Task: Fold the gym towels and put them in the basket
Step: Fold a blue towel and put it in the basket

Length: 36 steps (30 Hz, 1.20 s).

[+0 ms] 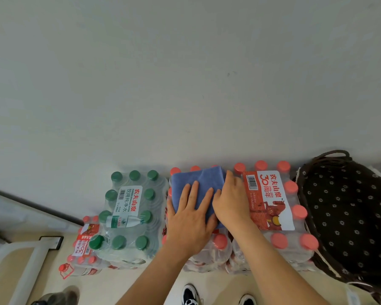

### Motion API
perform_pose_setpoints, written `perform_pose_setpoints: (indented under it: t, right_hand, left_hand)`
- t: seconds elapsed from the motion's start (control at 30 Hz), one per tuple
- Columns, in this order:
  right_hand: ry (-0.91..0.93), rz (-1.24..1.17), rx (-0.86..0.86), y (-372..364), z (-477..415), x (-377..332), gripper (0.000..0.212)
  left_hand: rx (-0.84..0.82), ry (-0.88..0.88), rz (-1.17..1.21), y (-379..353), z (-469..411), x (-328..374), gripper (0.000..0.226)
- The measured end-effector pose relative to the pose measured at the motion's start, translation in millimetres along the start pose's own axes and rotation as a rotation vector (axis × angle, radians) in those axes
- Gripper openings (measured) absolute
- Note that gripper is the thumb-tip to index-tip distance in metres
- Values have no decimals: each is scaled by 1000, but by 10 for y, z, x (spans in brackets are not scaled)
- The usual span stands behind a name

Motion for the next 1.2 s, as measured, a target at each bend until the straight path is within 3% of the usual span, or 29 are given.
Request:
perform_pose_setpoints:
  t: [0.1,0.17,0.33,0.5,0.7,0.8,0.9,1.0,1.2]
  right_hand:
    - [-56,-104,-164,-9,-19,-21,66]
    - [-132,-137,-243,-11,-74,3,62]
    - [-95,-136,-141,28,-103,50,33]
    - [-68,-378,-134,110,-53,89,39]
    - [-148,-648,-180,176,-89,171,39]
    - [-142,-742,-250,221,-97,195,33]
    - [-106,-815,-294,236,-86,226,38]
    - [-97,-826,-316,214,-71,231,42]
    - [-54,-763,-294,164,-85,247,46]
  left_hand:
    - [-23,24,8,-31,-16,-26,55]
    - [-38,31,7,-43,-13,-44,56]
    - [-127,38,97,40,-21,-9,59]
    - [117,23,236,436,-521,-19,51]
    - [-226,67,239,520,-1144,114,49]
    - [-254,41,197,562,-1193,100,23]
    - [-310,-3,366,594,-1230,22,5]
    - [-367,-28,545,611,-1241,-14,11]
    - [-334,25,583,429,-1257,-37,13]
Point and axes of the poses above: each hand's wrist, its own z-axis away from the middle knuckle, its own y-axis out of the back of the hand, x = y × z, the point moved 2 cm from there along -z, towards the middle knuckle, and after that the axes turned 6 degrees about z, right-handed, at the moved point
